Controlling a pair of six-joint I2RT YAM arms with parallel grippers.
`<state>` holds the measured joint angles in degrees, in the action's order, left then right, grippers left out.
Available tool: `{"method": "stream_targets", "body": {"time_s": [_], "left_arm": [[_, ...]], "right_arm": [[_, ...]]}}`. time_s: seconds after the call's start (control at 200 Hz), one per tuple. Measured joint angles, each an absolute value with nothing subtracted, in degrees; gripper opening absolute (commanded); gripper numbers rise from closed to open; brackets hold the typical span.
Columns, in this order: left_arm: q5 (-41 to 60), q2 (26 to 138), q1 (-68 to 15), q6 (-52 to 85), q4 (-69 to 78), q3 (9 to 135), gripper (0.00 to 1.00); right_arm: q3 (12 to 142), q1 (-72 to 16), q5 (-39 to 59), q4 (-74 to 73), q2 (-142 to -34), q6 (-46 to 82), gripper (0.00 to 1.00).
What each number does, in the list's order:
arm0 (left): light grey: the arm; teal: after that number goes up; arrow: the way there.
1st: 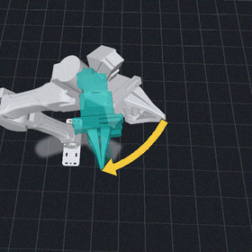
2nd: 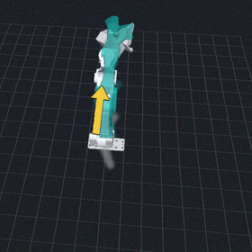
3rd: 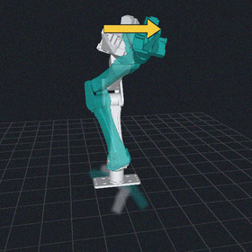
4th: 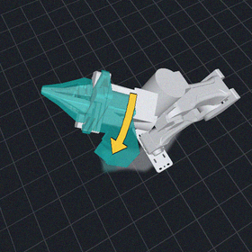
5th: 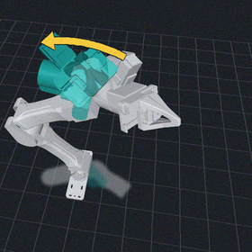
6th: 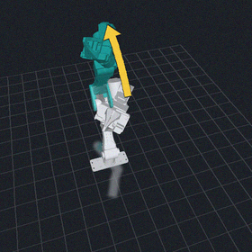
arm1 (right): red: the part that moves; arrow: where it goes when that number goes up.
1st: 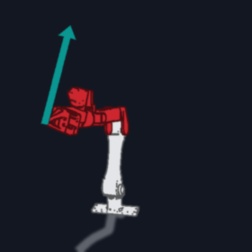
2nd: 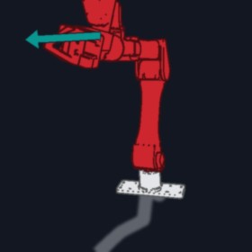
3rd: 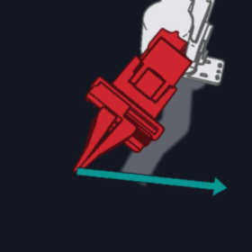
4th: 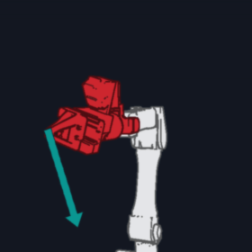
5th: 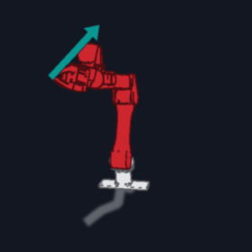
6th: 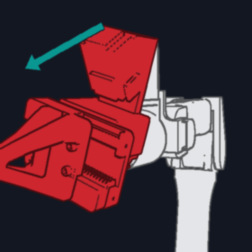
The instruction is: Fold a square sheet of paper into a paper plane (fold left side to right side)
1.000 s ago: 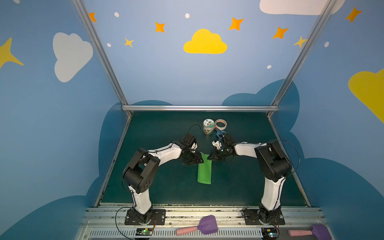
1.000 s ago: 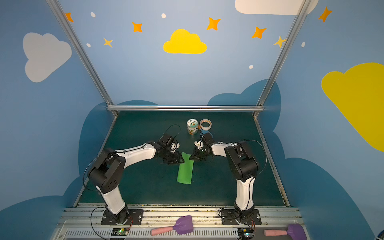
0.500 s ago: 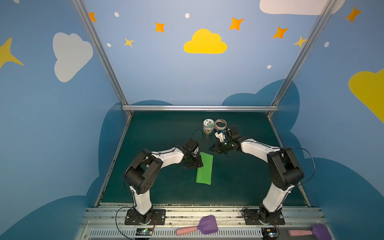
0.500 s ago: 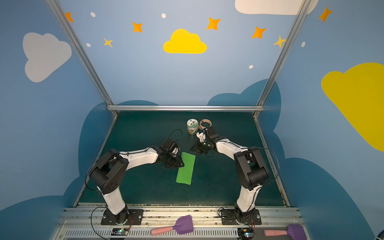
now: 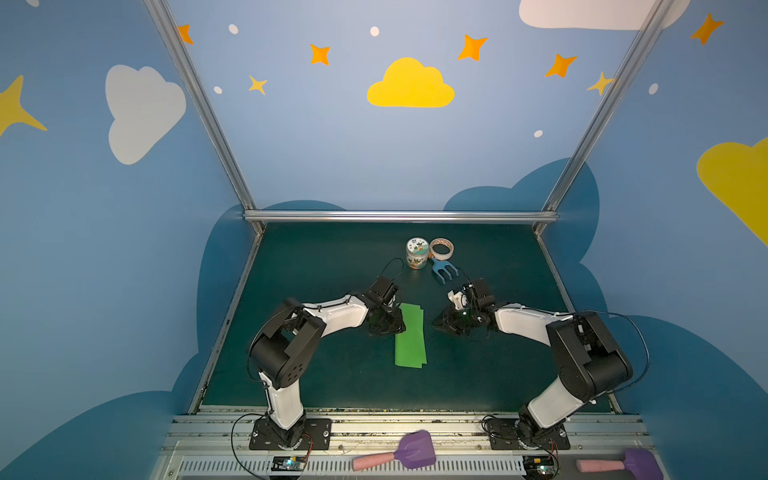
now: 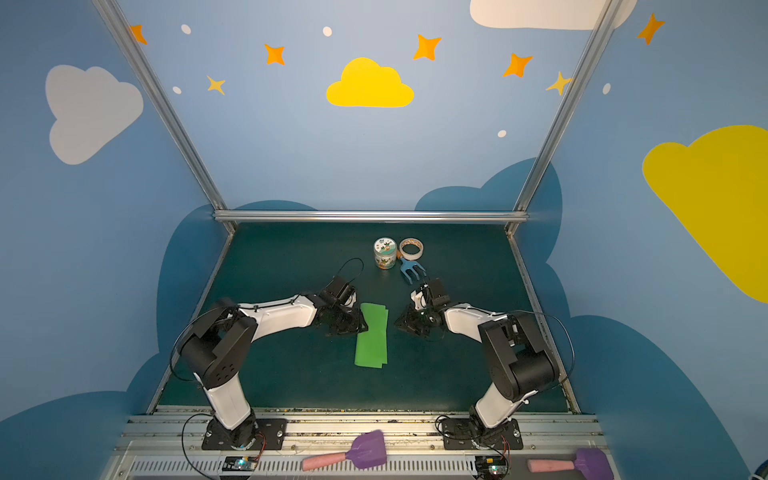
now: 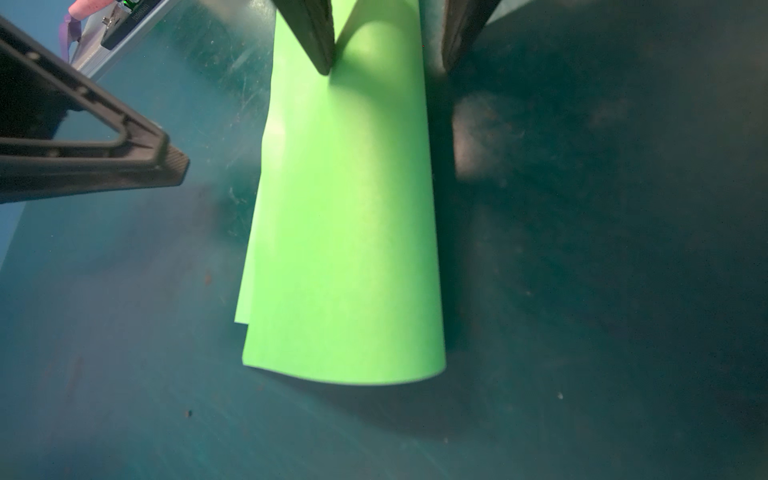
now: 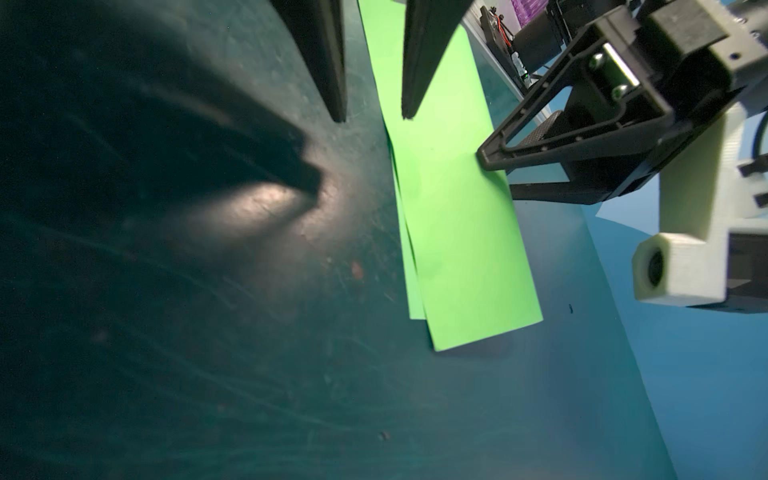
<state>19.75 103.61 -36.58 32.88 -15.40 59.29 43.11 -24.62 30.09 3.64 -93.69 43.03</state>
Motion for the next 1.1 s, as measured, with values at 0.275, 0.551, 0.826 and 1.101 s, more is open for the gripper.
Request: {"method": "stream_targets", "body": {"time_s": [0.275,0.551,0.826,1.101], "left_arm": [[20.5,103.6,-35.2,29.8,-17.3,59.8,0.44],[21.7,103.6,-34.0,26.9,-18.9,60.1,0.44],[22.1,103.6,-34.0,24.0,-22.0,62.2,0.44],[22.5,104.6,-34.0,24.0,-22.4,62.7,0.44]], "right_arm": [[42.4,-25.0,30.0,0.7,-93.6,44.0,0.22],[42.4,-25.2,30.0,-0.5,-94.2,44.6,0.02],[42.6,-25.5,30.6,-2.0,-97.5,44.8,0.0],[43.0,-25.6,31.6,-3.7,-99.5,44.9,0.0]]}}
